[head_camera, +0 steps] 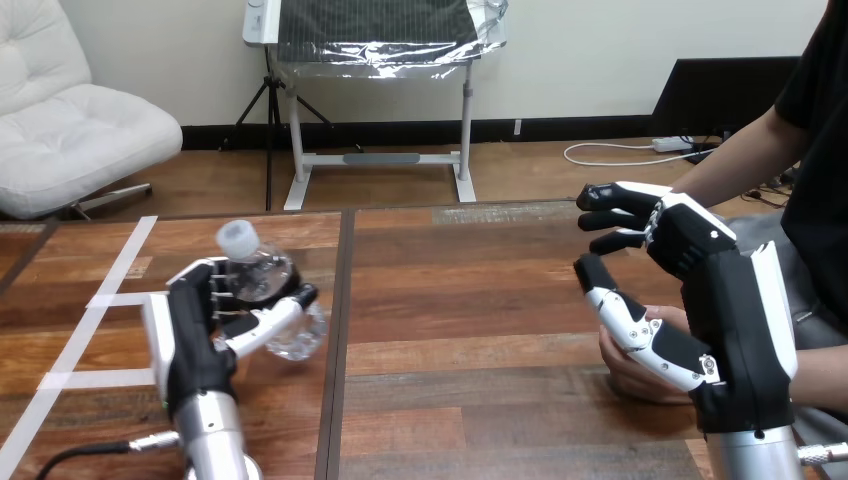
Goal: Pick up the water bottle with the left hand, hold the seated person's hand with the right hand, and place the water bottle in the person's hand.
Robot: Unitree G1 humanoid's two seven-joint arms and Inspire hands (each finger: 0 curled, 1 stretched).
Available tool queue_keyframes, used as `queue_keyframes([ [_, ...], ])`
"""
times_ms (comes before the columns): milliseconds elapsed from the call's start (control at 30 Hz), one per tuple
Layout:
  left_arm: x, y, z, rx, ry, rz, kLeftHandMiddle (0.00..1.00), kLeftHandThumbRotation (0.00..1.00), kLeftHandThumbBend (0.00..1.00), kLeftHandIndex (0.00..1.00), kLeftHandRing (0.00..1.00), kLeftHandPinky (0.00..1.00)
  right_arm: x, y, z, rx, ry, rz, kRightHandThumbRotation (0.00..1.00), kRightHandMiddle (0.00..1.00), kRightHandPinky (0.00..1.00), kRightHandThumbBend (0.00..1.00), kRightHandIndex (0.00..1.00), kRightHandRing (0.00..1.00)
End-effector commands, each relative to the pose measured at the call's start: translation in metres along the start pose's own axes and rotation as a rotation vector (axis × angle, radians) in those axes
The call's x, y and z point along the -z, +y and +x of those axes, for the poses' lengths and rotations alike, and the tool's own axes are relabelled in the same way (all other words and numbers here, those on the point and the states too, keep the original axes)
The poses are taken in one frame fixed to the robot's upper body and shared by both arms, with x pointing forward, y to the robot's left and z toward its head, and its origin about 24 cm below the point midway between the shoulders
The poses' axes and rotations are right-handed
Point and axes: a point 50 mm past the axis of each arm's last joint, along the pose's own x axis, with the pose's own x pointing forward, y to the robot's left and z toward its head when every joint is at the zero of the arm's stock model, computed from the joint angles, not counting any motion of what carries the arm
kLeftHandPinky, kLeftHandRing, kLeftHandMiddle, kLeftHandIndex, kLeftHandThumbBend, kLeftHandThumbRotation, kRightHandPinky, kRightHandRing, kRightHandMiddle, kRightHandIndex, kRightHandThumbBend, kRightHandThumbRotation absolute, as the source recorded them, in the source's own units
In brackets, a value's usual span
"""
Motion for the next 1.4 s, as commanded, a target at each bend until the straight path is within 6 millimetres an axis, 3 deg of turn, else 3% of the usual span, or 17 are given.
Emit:
queue_keyframes([
  [0,-0.058,-0.012,0.008,0.049,-0.253,-0.097,0.47,0.0,0.74,0.47,0.42,0.37,-0.007,-0.009,0.019,-0.006,-0.078,-0.037,0.0,0.71,0.56,0.48,0.67,0.67],
  [433,-0.068,-0.017,-0.001,0.084,-0.295,-0.12,0.47,0.0,0.72,0.47,0.42,0.37,-0.009,-0.026,0.021,-0.086,0.009,-0.222,0.0,0.76,0.58,0.54,0.71,0.71],
  [867,-0.074,-0.019,-0.007,0.103,-0.314,-0.136,0.46,0.0,0.73,0.47,0.42,0.38,-0.015,-0.05,0.033,-0.308,0.12,-0.63,0.09,0.82,0.63,0.61,0.8,0.78],
  [1367,-0.078,-0.019,-0.012,0.108,-0.314,-0.126,0.46,0.0,0.73,0.47,0.42,0.39,-0.011,-0.075,0.046,-0.485,0.294,-0.822,0.02,0.84,0.74,0.77,0.82,0.82],
])
